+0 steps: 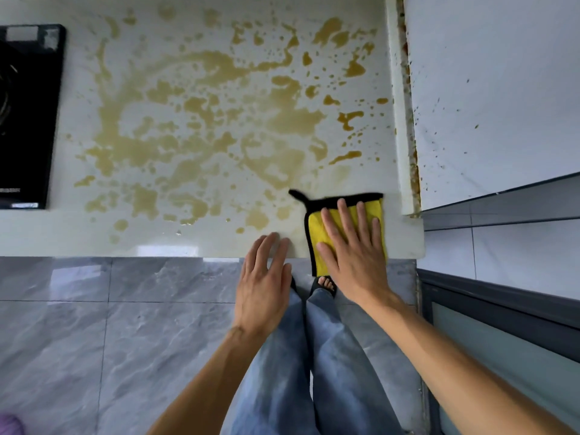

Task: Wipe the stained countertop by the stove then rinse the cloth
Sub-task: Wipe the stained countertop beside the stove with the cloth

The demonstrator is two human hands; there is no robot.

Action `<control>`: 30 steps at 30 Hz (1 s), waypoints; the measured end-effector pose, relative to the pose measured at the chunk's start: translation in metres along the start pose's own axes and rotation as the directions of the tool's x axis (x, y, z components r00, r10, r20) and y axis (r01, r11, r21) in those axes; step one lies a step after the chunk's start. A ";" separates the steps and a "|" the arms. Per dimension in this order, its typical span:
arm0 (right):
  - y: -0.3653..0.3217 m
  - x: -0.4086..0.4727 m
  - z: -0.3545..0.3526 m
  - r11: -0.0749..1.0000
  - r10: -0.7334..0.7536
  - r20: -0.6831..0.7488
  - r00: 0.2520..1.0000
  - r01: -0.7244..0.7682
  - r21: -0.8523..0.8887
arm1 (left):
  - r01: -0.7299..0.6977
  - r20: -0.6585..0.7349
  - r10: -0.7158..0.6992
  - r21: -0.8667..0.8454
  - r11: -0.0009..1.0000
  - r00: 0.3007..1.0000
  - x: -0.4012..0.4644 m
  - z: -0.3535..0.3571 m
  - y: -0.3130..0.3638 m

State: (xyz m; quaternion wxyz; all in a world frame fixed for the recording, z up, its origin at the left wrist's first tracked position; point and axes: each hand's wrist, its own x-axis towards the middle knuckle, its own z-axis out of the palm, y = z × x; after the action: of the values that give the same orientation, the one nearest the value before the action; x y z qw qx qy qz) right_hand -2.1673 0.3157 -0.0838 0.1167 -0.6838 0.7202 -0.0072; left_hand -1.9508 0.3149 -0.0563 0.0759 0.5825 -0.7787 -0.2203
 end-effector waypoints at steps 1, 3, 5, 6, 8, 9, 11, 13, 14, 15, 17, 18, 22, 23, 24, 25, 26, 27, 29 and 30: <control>0.006 -0.007 0.001 1.000 -0.027 0.011 1.000 0.027 -0.007 | 0.002 -0.009 -0.002 0.001 1.000 1.000 0.000 0.002 0.001; 0.015 -0.003 -0.001 0.999 -0.047 0.027 0.999 0.048 -0.018 | 0.006 -0.022 -0.006 -0.006 1.000 1.000 0.000 0.004 0.000; 0.018 0.019 -0.004 0.999 -0.020 0.016 1.000 0.020 -0.025 | 0.006 -0.021 -0.006 -0.020 1.000 1.000 -0.001 0.005 -0.001; 0.017 0.034 -0.006 1.000 0.009 0.000 1.000 -0.009 -0.017 | 0.000 -0.018 0.000 -0.022 1.000 1.000 -0.001 0.005 -0.002; 0.006 0.064 -0.010 0.996 0.089 -0.031 0.996 -0.089 0.006 | -0.015 -0.005 0.015 -0.019 1.000 1.000 -0.001 0.004 -0.004; -0.003 0.075 -0.012 0.991 0.137 -0.039 0.990 -0.136 0.015 | -0.020 0.003 0.021 -0.019 1.000 1.000 -0.001 0.003 -0.005; -0.021 0.080 -0.011 0.983 0.184 -0.037 0.982 -0.183 0.028 | -0.021 0.019 0.022 -0.022 1.000 1.000 -0.001 0.002 -0.006; -0.033 0.057 -0.005 0.994 0.109 -0.044 0.993 -0.108 0.014 | -0.021 0.027 0.021 -0.023 1.000 0.999 -0.002 0.000 -0.006; -0.037 0.040 -0.002 0.999 0.050 -0.045 0.998 -0.050 0.009 | -0.020 0.027 0.021 -0.027 0.999 0.999 -0.002 0.000 -0.006; -0.041 0.022 0.001 1.000 0.007 -0.037 0.999 -0.006 0.012 | -0.019 0.028 0.020 -0.036 0.999 0.999 -0.001 -0.001 -0.006; -0.048 -0.001 0.006 1.000 -0.015 -0.034 0.999 0.015 0.014 | -0.018 0.025 0.020 -0.061 0.998 0.999 -0.002 -0.001 -0.006; -0.052 -0.001 0.007 1.000 -0.015 -0.035 0.999 0.016 0.013 | -0.017 0.025 0.019 -0.068 0.998 1.000 -0.003 0.000 -0.007; -0.057 0.058 -0.002 0.986 -0.164 -0.003 0.986 0.165 0.033 | 0.013 0.039 -0.011 -0.050 0.999 0.999 -0.004 -0.002 -0.010; -0.054 0.079 -0.007 0.982 -0.185 0.008 0.983 0.185 0.036 | 0.015 0.046 -0.013 -0.044 0.999 0.999 -0.003 -0.002 -0.010; -0.048 0.099 -0.011 0.984 -0.178 0.018 0.984 0.178 0.032 | 0.010 0.055 -0.008 -0.039 0.999 0.998 -0.003 -0.002 -0.009; -0.041 0.113 -0.014 0.988 -0.151 0.031 0.988 0.150 0.026 | 0.005 0.060 -0.003 -0.039 0.999 0.998 -0.003 -0.001 -0.009; -0.032 0.122 -0.017 0.994 -0.112 0.037 0.993 0.112 0.017 | 0.003 0.060 0.000 -0.044 0.999 0.998 -0.003 -0.001 -0.008; -0.023 0.124 -0.019 0.998 -0.070 0.034 0.997 0.070 0.007 | 0.006 0.055 -0.003 -0.049 0.999 0.998 -0.003 -0.001 -0.007; -0.006 0.110 -0.021 1.000 0.004 0.015 1.000 -0.004 0.001 | 0.025 0.040 -0.023 -0.060 0.998 0.999 -0.003 -0.001 -0.005; -0.001 0.096 -0.021 0.999 0.037 0.004 0.999 -0.037 -0.004 | 0.033 0.040 -0.030 -0.066 0.997 0.999 -0.003 -0.001 -0.004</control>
State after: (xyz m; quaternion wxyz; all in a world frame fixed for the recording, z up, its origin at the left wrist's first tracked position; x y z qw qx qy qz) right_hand -2.1736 0.2181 -0.0787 0.1169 -0.6708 0.7324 -0.0022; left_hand -1.9458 0.3168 -0.0570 0.0768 0.5874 -0.7630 -0.2586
